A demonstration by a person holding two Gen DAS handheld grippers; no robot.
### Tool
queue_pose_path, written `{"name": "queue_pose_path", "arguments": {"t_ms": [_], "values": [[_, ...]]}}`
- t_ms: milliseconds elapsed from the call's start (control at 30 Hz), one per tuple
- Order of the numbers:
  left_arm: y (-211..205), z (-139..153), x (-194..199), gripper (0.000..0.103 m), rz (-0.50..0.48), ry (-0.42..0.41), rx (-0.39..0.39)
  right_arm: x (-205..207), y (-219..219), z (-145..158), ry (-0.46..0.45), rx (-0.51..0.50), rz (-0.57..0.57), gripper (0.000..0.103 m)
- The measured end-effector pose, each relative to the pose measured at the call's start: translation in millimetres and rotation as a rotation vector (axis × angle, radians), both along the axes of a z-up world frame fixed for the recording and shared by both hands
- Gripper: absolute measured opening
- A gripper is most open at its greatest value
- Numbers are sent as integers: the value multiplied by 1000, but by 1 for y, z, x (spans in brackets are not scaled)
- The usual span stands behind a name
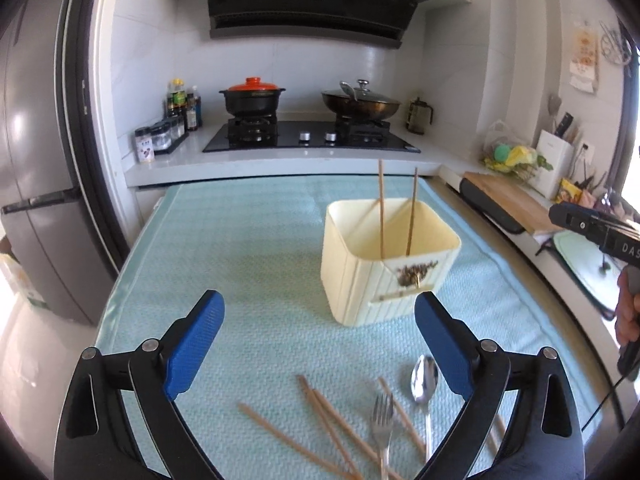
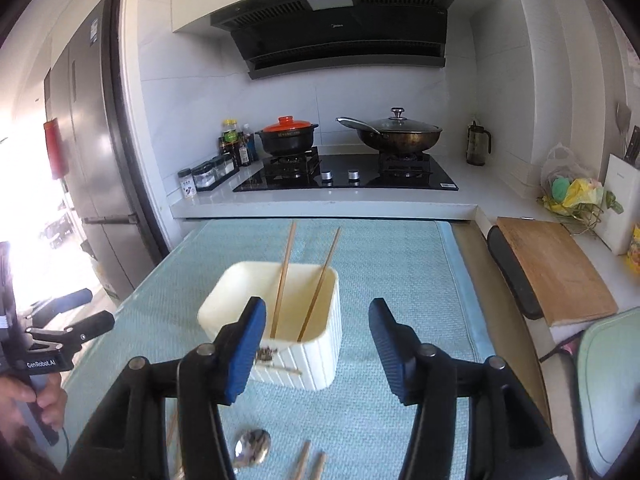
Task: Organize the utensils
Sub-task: 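Withdraw both tools from the holder back toward the remaining chopsticks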
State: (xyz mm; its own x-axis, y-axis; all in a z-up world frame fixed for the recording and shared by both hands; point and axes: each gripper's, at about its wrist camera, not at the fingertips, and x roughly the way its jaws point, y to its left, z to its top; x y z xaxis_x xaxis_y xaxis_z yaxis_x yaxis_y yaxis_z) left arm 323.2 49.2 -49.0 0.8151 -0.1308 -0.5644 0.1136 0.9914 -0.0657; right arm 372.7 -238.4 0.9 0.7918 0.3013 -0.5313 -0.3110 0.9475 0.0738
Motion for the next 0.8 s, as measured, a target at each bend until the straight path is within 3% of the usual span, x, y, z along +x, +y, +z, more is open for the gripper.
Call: {"name": "queue_pose_path", "arguments": {"t_ms": [133,267,400,533,667,800], "values": [[-5,-12,-34,96,-47,28,13,-48,-6,-10,-2,-61,25,56],[-7,-23,-59,96,-49,54,-48,-92,-9,-25,-17,-133,25,59],[-14,-35,-81,96,-52,82,-28,-127,-15,-44,-23,-173,-4,72],[-10,-41,-99,103,-61,82,-76,-149,-21,-64,18,-176,-40,77],[-9,-45,-111,103,-44,80,-35,-166,-25,-81,52,-155,-55,77],[-3,-53,-125,103,-42,98,-57,-178,-30,-92,62,-90,-69,77]]}}
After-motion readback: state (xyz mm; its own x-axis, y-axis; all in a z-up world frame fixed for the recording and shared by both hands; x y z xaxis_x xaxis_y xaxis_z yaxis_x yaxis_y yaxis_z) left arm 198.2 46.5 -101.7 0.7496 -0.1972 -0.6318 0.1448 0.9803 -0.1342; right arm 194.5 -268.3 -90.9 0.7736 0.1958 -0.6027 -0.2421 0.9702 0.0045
